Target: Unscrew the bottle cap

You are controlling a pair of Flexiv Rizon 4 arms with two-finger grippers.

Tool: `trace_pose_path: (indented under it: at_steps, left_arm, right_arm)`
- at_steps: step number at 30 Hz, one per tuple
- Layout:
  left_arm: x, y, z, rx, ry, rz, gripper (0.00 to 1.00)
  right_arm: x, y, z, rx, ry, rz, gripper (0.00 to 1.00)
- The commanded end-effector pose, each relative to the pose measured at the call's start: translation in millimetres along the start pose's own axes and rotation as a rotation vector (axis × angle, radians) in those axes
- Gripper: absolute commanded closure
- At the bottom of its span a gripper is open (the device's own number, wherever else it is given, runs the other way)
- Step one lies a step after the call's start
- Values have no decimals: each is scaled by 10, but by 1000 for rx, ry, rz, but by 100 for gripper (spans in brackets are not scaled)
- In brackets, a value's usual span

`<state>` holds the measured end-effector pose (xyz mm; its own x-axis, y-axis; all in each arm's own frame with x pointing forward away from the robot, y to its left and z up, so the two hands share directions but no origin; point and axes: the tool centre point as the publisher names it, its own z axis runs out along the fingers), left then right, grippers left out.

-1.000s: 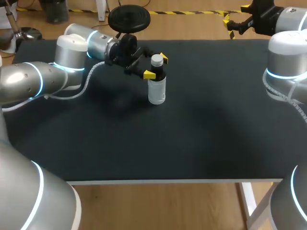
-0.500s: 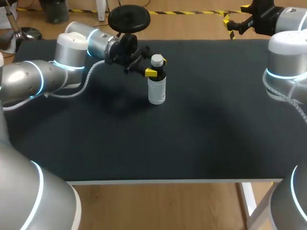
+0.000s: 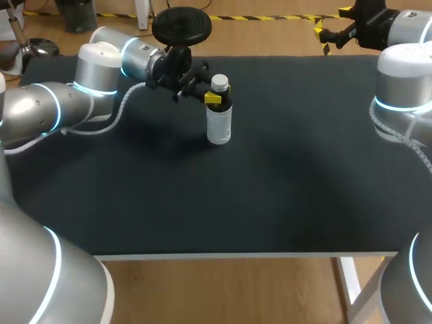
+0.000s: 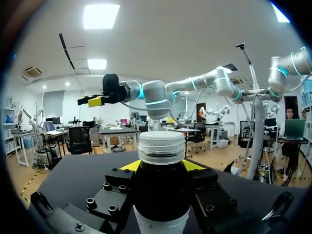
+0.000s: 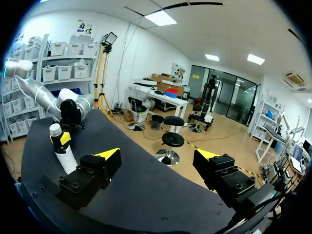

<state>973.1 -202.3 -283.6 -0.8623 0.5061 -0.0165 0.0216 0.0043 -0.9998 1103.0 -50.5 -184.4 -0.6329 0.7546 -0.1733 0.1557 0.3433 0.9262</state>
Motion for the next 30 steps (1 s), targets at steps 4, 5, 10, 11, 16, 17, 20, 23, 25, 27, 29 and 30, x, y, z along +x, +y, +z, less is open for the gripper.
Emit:
trace_pose_path:
  at_steps: [4,5,10,11,16,17,20,23,25,27,29,30]
  left_arm:
    - [-1,-27,-156,5,-30,11,100]
    - [-1,-25,-162,6,-32,11,100]
    - [-5,-15,-190,4,-43,10,100]
    - [-6,-14,-194,3,-44,10,100]
    - [-7,-10,-202,3,-50,8,100]
    - [-9,-6,-205,4,-50,8,100]
    - [-16,3,-212,8,-52,6,100]
    - [-22,8,-211,10,-54,5,100]
    - [-23,8,-211,10,-55,4,100]
    - [-25,9,-211,10,-57,4,100]
    - [-29,11,-211,10,-59,3,100]
    - [-32,12,-212,10,-60,1,100]
  right_arm:
    - [-2,3,4,2,0,0,0]
    - [-2,3,4,2,0,0,0]
    - [-2,3,4,2,0,0,0]
    - [-2,3,4,2,0,0,0]
    - [-2,3,4,2,0,0,0]
    - [-2,3,4,2,0,0,0]
    - [-2,3,4,2,0,0,0]
    - [-2,3,4,2,0,0,0]
    - [-2,3,4,2,0,0,0]
    - [-2,3,4,2,0,0,0]
    - [-2,3,4,2,0,0,0]
    - [-2,3,4,2,0,0,0]
